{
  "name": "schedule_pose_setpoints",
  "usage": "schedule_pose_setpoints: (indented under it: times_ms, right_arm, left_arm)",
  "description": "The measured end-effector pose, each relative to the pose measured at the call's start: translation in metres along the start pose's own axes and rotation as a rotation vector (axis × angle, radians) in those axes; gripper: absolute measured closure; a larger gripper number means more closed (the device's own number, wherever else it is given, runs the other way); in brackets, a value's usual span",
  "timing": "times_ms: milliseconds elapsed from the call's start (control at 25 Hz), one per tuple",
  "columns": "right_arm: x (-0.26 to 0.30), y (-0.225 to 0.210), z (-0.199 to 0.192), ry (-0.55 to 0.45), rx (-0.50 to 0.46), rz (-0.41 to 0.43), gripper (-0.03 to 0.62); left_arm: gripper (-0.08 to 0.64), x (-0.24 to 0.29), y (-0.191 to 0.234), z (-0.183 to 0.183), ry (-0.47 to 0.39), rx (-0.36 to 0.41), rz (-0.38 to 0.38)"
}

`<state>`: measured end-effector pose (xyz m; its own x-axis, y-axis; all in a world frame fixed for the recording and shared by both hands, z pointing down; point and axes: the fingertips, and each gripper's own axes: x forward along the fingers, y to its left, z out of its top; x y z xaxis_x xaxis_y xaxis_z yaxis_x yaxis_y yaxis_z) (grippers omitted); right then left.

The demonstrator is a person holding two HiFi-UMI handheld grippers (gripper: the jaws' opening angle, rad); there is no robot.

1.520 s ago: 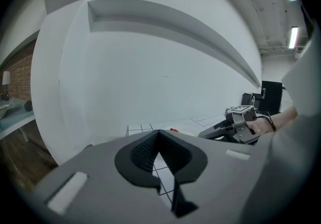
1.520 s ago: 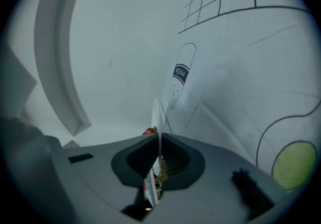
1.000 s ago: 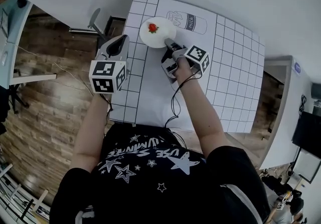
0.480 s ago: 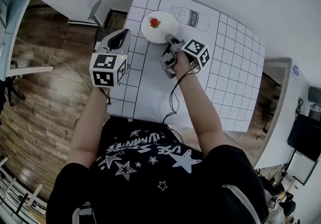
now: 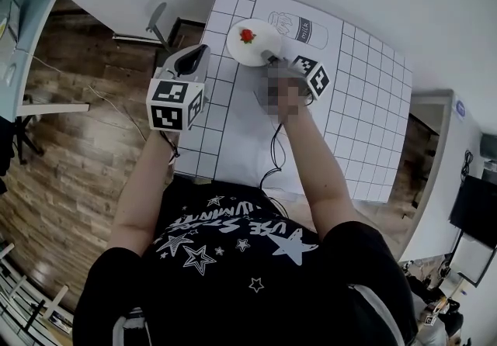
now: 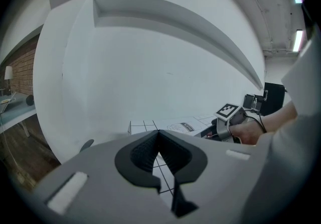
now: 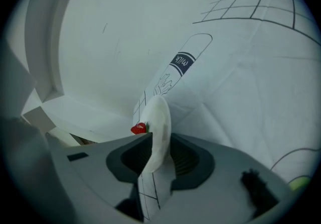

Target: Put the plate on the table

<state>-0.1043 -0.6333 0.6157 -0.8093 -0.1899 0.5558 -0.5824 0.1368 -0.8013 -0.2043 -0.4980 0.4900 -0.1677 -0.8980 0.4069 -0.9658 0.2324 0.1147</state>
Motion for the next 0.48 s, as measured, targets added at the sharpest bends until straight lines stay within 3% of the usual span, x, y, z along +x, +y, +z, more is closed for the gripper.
schedule_pose_setpoints:
  times_ms: [320,480]
  right_arm:
    - [-0.018,-0.010,0.001,-0.035,-0.055,-0.074,0.479]
    - [-0.038,-0.007,-0.001,-0.085,-0.024,-0.060,0.479]
  left_arm:
    - [0.551,-0.021,0.004,0.004,-0.022,0.003,-0.017]
    - [0.551,-0.035,0.003,0.004,-0.033,0.014,-0.049]
